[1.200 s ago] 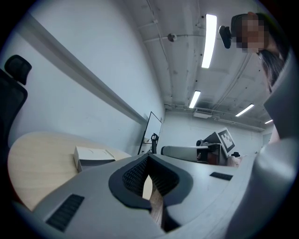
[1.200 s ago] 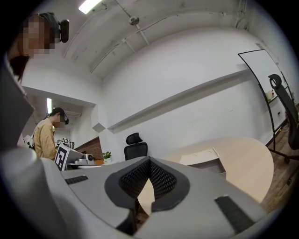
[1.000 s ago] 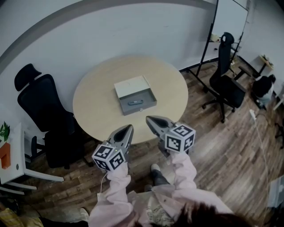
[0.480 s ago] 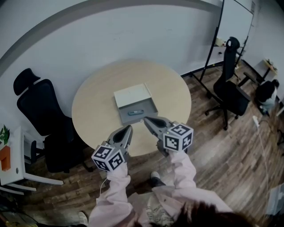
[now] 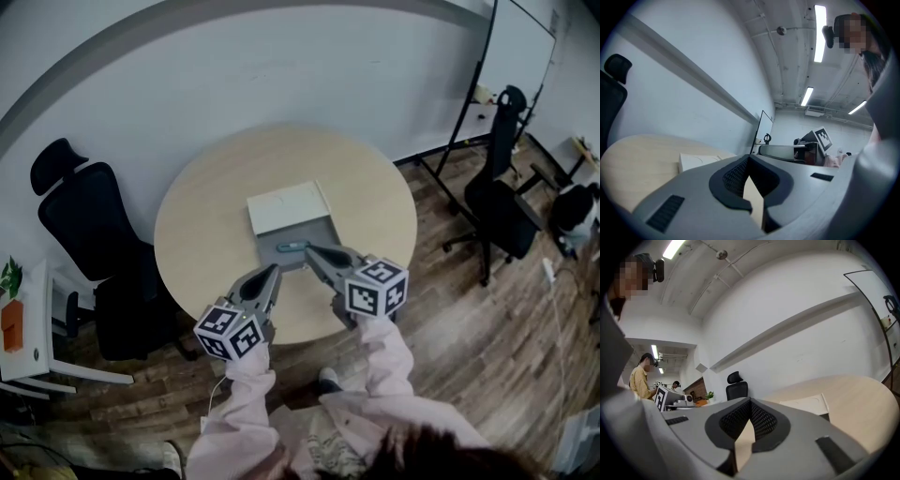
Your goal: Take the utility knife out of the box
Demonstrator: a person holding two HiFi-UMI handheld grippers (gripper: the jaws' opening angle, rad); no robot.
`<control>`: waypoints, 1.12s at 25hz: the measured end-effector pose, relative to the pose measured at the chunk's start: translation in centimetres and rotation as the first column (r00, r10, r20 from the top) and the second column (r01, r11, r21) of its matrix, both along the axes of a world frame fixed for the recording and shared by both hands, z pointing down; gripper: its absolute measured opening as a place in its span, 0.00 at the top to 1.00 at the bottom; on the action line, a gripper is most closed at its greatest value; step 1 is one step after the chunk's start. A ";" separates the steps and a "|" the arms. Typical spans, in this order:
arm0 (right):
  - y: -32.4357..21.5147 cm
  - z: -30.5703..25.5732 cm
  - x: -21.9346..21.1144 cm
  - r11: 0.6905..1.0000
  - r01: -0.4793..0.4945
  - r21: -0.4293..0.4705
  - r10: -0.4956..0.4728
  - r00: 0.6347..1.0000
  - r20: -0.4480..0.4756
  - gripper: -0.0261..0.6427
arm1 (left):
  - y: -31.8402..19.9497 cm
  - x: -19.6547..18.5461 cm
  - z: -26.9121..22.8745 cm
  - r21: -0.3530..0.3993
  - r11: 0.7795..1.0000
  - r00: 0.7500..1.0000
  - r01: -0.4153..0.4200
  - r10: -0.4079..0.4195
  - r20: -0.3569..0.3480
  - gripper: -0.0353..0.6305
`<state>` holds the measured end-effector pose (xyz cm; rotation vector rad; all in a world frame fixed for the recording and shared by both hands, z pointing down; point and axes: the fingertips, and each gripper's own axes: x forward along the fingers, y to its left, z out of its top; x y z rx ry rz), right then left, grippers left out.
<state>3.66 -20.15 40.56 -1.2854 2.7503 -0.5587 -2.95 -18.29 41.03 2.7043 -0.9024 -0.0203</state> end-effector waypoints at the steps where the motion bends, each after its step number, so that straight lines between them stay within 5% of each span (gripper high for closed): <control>1: -0.3 0.1 -0.1 1.000 0.006 -0.002 -0.006 1.000 0.001 0.97 | -0.3 -0.2 0.1 -0.003 1.000 1.000 0.008 -0.008 0.000 0.94; 28: -7.1 1.9 0.4 0.991 0.122 -0.057 -0.124 0.992 -0.034 0.97 | -6.1 0.7 2.0 -0.055 0.993 0.995 0.102 -0.102 -0.001 0.94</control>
